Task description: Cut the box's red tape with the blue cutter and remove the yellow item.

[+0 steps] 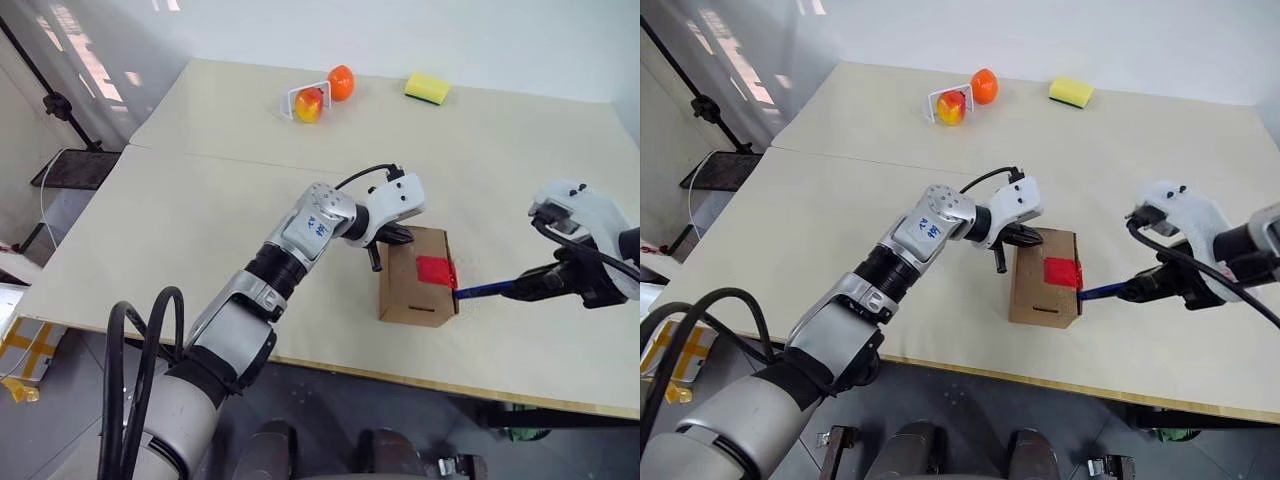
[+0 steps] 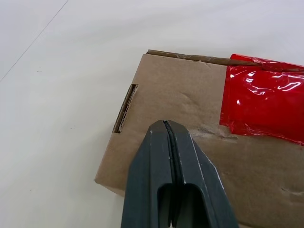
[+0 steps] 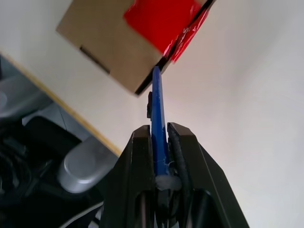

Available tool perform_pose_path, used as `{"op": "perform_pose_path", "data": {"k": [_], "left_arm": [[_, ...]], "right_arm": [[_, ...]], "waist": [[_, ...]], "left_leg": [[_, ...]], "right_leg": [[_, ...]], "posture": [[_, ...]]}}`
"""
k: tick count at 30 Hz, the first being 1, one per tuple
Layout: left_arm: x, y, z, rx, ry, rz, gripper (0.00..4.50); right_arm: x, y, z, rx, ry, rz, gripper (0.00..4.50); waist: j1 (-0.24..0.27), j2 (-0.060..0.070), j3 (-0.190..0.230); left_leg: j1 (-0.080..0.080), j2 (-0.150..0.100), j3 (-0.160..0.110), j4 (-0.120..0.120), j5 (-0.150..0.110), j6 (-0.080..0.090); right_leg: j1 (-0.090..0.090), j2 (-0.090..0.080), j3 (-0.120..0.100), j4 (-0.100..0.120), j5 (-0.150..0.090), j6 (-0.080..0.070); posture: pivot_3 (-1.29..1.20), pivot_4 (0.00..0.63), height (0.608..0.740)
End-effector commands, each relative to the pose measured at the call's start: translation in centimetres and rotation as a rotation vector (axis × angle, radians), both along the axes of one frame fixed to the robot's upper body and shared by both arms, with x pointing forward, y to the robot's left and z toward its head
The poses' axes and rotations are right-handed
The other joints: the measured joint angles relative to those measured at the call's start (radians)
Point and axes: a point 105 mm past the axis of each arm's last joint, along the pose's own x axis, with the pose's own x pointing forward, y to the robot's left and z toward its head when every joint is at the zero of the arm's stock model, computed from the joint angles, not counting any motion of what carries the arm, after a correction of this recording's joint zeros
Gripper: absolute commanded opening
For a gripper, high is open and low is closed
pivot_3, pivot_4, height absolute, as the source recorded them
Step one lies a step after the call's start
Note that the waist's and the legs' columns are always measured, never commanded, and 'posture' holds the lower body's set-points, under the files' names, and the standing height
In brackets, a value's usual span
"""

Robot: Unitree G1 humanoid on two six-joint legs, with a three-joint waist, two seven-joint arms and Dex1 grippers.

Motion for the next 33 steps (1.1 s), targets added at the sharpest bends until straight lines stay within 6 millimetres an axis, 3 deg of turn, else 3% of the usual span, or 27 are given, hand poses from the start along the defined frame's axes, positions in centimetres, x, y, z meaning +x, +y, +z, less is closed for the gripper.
{"op": "perform_pose_path", "data": {"k": [1,8,10,12,14,16,18,25,27,28,31,33], "left_arm": [[0.6,1.7,-3.9,0.123,0.065,0.08,0.0],[0.9,1.8,-3.4,0.107,0.066,0.086,0.0],[1.0,1.8,-3.0,0.08,0.072,0.09,0.0],[1.0,1.8,-2.5,0.044,0.088,0.087,0.0],[0.8,1.6,-1.9,0.01,0.08,0.064,0.0],[0.6,1.2,-1.0,-0.041,0.086,0.042,0.0],[0.3,0.7,0.1,-0.1,0.076,0.012,0.0],[-0.4,0.6,3.1,-0.25,0.032,-0.05,0.0],[-0.7,1.2,3.7,-0.273,0.041,-0.067,0.0],[-1.0,1.6,3.9,-0.277,0.045,-0.081,0.0],[-1.8,2.9,3.9,-0.282,0.089,-0.102,0.0],[-2.3,4.1,3.7,-0.271,0.128,-0.102,0.0]], "right_arm": [[-1.1,0.5,1.4,0.013,-0.035,0.045,0.17],[-0.1,-2.0,6.1,0.009,-0.287,-0.064,0.17],[0.6,-3.9,7.8,0.029,-0.38,-0.153,0.17],[1.7,-5.4,7.7,0.047,-0.438,-0.211,0.17],[3.1,-6.5,6.6,0.052,-0.511,-0.242,0.17],[4.9,-9.0,4.8,0.018,-0.641,-0.325,0.17],[5.8,-10.3,1.8,0.019,-0.707,-0.346,0.17],[6.5,-10.9,-6.1,0.151,-0.885,-0.429,0.17],[6.0,-10.9,-8.1,0.161,-0.844,-0.474,0.17],[5.6,-10.4,-8.9,0.172,-0.803,-0.459,0.91],[4.7,-8.9,-9.2,0.179,-0.774,-0.385,1.82],[4.5,-9.4,-8.1,0.147,-0.805,-0.394,2.54]], "waist": [[-0.001,0.0,0.0],[0.0,0.0,0.0],[-0.001,0.0,0.0],[-0.001,0.0,0.0],[-0.002,-0.001,-0.001],[-0.005,-0.002,-0.001],[-0.003,-0.001,-0.001],[-0.004,0.008,0.0],[-0.005,0.009,0.0],[-0.006,0.01,0.0],[-0.009,0.011,0.0],[-0.011,0.011,0.0]], "left_leg": [[0.0,0.0,0.0,0.0,0.0,0.0],[-0.002,0.0,0.0,0.0,0.001,0.001],[-0.002,0.0,0.001,0.0,0.001,0.001],[-0.002,0.0,0.002,0.0,0.001,0.002],[-0.002,0.0,0.004,0.0,0.002,0.003],[-0.002,0.0,0.006,0.0,0.002,0.003],[-0.003,0.0,0.009,0.0,0.003,0.003],[-0.007,-0.007,0.012,-0.004,0.005,0.002],[-0.007,-0.008,0.012,-0.006,0.006,0.002],[-0.007,-0.008,0.012,-0.005,0.006,0.002],[-0.007,-0.008,0.012,-0.006,0.007,0.002],[-0.006,-0.007,0.012,-0.006,0.007,0.002]], "right_leg": [[0.0,0.0,0.0,-0.001,0.001,0.0],[0.0,0.0,0.0,-0.002,0.002,0.001],[0.0,0.0,0.0,-0.002,0.002,0.001],[-0.001,0.0,0.0,-0.002,0.003,0.001],[-0.001,0.0,0.0,-0.002,0.004,0.001],[-0.001,0.0,0.0,-0.002,0.005,0.001],[-0.002,0.0,-0.001,-0.002,0.006,0.002],[-0.01,0.0,-0.001,0.001,0.006,0.002],[-0.011,-0.001,0.0,0.001,0.006,0.002],[-0.012,-0.001,0.0,0.001,0.006,0.002],[-0.012,-0.001,0.001,0.002,0.006,0.002],[-0.012,0.0,0.003,0.002,0.006,0.002]], "posture": [[0.0,0.15,0.74],[0.0,0.15,0.74],[0.0,0.15,0.74],[0.0,0.15,0.74],[0.0,0.15,0.74],[0.0,0.15,0.74],[0.0,0.15,0.74],[0.0,0.15,0.74],[0.0,0.15,0.74],[0.0,0.15,0.74],[0.0,0.15,0.74],[0.0,0.15,0.74]]}}
